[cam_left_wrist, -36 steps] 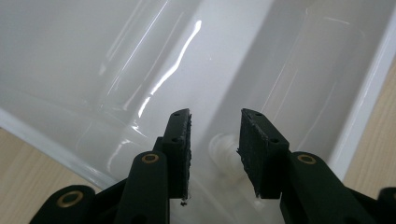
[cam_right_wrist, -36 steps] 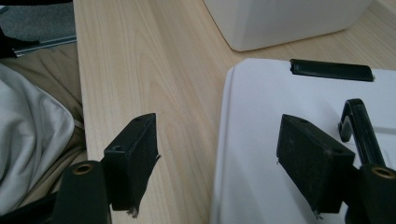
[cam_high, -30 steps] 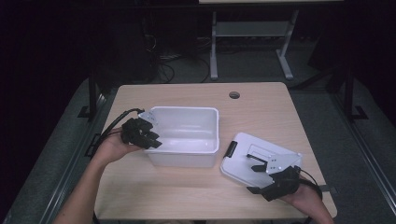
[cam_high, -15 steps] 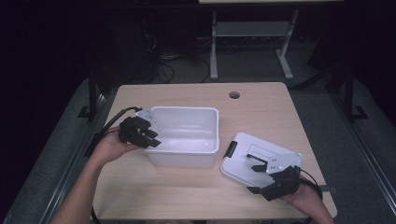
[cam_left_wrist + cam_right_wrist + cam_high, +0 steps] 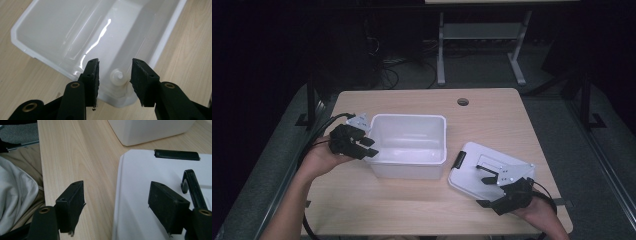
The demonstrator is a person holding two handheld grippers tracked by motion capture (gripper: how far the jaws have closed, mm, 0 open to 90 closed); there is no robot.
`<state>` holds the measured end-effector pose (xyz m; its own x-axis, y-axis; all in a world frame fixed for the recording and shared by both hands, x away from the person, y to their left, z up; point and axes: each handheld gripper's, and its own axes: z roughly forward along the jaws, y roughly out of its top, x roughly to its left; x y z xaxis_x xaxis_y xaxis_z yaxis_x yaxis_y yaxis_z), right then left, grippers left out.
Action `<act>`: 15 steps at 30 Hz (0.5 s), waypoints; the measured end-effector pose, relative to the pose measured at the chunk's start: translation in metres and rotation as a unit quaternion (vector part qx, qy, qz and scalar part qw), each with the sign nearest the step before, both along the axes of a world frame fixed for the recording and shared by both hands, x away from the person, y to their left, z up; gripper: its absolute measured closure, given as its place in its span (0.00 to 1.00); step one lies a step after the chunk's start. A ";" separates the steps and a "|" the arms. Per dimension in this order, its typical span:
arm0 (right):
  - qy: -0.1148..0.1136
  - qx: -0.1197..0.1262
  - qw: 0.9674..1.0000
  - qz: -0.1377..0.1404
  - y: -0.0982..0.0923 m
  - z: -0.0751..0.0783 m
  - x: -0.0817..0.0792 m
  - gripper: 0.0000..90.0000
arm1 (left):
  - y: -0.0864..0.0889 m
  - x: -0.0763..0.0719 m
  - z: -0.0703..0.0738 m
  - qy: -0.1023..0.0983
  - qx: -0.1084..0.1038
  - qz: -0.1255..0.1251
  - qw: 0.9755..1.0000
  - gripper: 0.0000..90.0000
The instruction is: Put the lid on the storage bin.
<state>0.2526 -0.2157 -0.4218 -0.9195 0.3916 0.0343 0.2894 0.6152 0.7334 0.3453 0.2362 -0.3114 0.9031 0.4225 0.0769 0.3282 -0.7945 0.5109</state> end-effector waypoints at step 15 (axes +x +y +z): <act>-0.004 -0.004 1.000 0.003 0.002 0.002 -0.001 0.34 | 0.023 -0.024 0.021 -0.022 -0.010 0.017 1.000 0.61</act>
<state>0.2511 -0.2133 -0.4194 -0.9217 0.3872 0.0235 0.2802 0.6227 0.7305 0.3218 0.2595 -0.2906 0.8841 0.4547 0.1074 0.3315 -0.7724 0.5417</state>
